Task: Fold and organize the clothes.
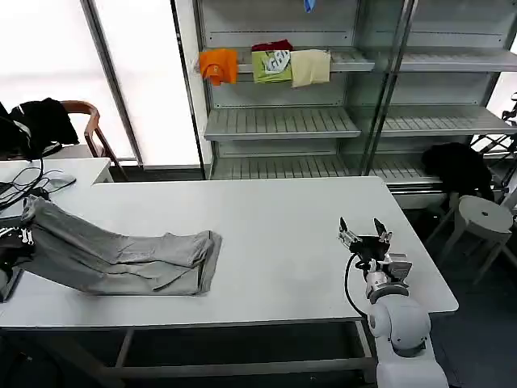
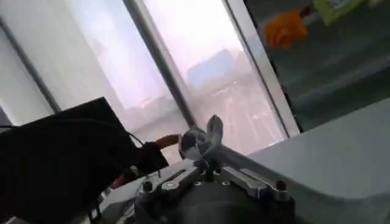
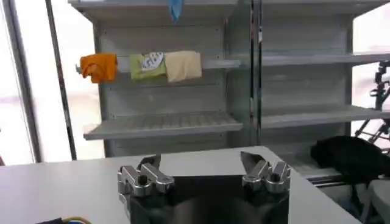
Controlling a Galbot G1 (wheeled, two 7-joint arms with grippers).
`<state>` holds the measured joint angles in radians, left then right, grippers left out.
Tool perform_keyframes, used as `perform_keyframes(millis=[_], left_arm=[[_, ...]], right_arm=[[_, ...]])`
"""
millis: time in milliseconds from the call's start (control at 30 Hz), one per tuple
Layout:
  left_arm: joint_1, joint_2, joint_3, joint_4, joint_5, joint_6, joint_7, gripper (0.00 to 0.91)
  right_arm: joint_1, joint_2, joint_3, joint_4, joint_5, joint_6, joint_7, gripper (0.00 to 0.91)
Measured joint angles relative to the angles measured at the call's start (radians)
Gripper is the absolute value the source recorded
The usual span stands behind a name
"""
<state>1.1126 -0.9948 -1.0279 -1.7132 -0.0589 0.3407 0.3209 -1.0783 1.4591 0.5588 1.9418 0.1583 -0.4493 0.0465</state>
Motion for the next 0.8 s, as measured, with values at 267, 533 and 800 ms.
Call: perform_keyframes(millis=[267,533,800], left_arm=[[0.017,-0.148,0.103,-0.135,0.024,0.066,-0.02,0.02],[0.036,-0.306,0.278,-0.196,0.084,0.125,-0.072,0.02],[0.032,-0.411,0.4,-0.206,0.11,0.177,-0.117,0.02]], right_arm=[[-0.024,-0.004,0.01,0.002,-0.001,0.013,-0.003,0.907],[-0.044,-0.011,0.016,0.003,-0.002,0.028,-0.001,0.907],[-0.046,-0.011,0.013,-0.003,-0.005,0.035,-0.001,0.907]])
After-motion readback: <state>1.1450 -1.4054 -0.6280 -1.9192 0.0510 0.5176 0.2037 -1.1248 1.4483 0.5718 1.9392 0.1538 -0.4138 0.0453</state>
